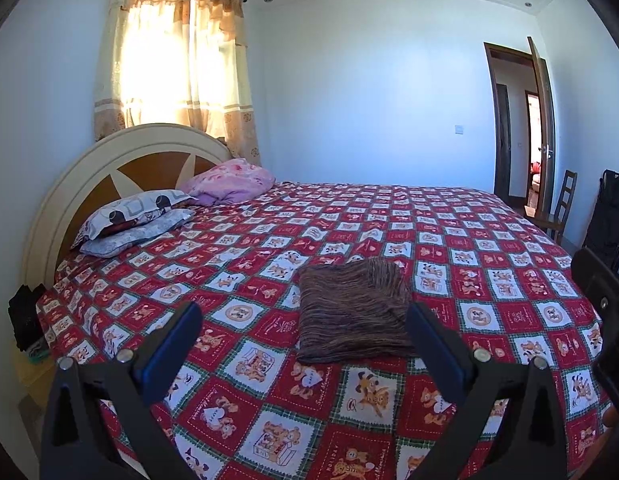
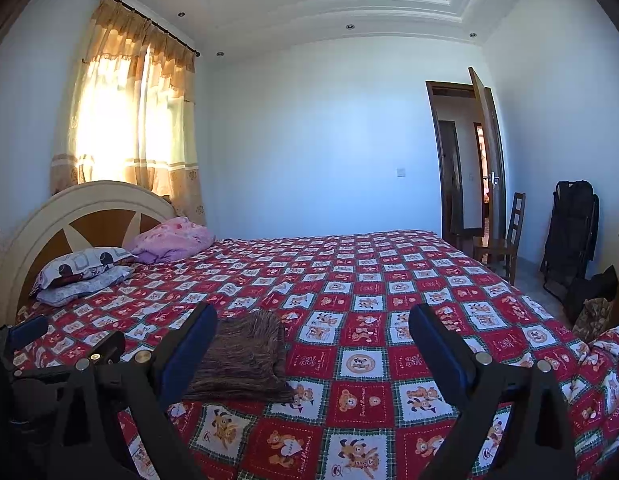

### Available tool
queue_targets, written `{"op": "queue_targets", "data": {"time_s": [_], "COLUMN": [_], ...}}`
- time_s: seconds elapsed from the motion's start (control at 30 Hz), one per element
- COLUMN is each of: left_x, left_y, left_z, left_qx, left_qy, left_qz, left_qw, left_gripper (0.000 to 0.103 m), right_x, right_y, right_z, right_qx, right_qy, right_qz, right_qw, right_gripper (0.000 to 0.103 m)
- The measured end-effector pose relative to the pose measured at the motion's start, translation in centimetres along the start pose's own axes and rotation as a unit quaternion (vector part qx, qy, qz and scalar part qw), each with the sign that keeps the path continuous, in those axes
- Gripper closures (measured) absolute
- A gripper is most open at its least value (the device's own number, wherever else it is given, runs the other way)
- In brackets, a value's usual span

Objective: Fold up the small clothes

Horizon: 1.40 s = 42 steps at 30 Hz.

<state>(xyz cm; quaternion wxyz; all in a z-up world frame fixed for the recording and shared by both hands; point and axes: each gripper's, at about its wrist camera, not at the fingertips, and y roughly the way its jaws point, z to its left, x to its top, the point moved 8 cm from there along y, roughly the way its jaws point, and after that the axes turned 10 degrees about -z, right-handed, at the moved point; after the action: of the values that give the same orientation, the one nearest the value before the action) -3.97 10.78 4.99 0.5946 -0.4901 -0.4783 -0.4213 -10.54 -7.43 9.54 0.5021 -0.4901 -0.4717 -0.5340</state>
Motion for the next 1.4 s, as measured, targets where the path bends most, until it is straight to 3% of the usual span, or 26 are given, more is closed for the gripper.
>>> {"op": "queue_targets", "data": {"time_s": [1.4], "left_x": [-1.0], "left_y": [0.1], "left_z": [0.4], "left_qx": [0.007], "left_qy": [-0.004], "left_qz": [0.013], "left_qw": [0.9999], "left_gripper": [0.000], "right_x": [-0.9], "right_y": [0.0], "right_z": [0.1], "right_qx": [-0.002], "right_qy": [0.002], "right_qz": [0.009], "right_qw": [1.000], "right_gripper": [0.006]}}
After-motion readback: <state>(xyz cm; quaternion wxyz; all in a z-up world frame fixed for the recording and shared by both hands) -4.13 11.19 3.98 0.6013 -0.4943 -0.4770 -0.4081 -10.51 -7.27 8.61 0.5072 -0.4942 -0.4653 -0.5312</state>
